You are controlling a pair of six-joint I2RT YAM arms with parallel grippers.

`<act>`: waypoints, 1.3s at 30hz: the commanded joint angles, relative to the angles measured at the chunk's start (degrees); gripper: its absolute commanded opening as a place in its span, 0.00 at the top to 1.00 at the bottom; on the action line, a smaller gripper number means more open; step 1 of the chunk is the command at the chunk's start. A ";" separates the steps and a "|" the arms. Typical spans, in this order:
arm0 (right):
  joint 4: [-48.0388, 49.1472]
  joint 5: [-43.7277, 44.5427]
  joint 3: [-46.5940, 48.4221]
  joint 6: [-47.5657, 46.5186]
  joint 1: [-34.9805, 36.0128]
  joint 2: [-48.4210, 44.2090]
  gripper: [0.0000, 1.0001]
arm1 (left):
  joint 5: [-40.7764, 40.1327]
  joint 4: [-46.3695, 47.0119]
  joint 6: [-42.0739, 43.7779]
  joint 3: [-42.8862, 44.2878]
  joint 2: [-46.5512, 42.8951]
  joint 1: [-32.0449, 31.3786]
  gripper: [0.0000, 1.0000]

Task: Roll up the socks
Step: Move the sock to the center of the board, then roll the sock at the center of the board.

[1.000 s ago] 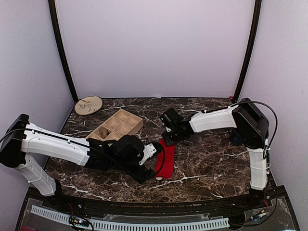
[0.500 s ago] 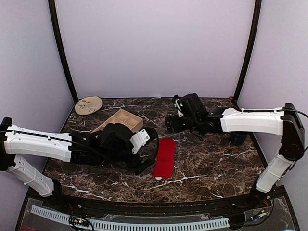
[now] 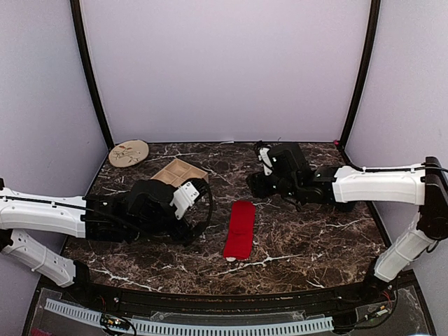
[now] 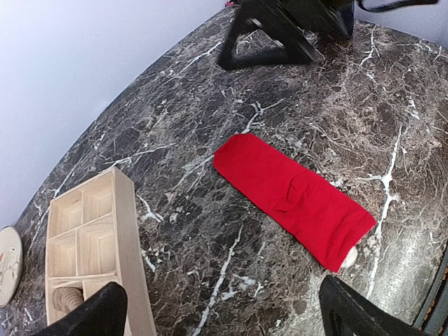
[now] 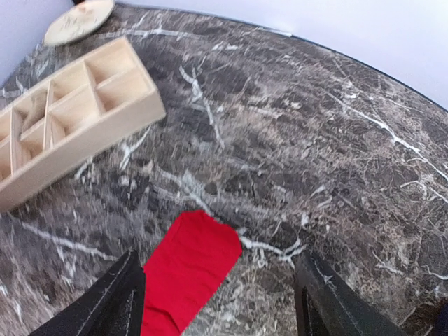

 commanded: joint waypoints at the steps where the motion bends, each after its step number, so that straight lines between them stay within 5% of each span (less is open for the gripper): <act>1: -4.99 3.45 -3.57 -3.77 7.26 -2.52 0.33 | -2.85 -3.40 -4.40 -1.32 -3.06 0.80 0.01; 12: -13.78 4.80 -9.34 -5.16 19.21 -7.10 0.36 | -4.85 -11.55 -12.08 4.28 0.83 1.14 0.08; 39: -26.00 10.32 0.97 -13.09 28.86 13.44 0.32 | -4.34 -7.37 -20.34 -2.21 -8.75 3.14 0.08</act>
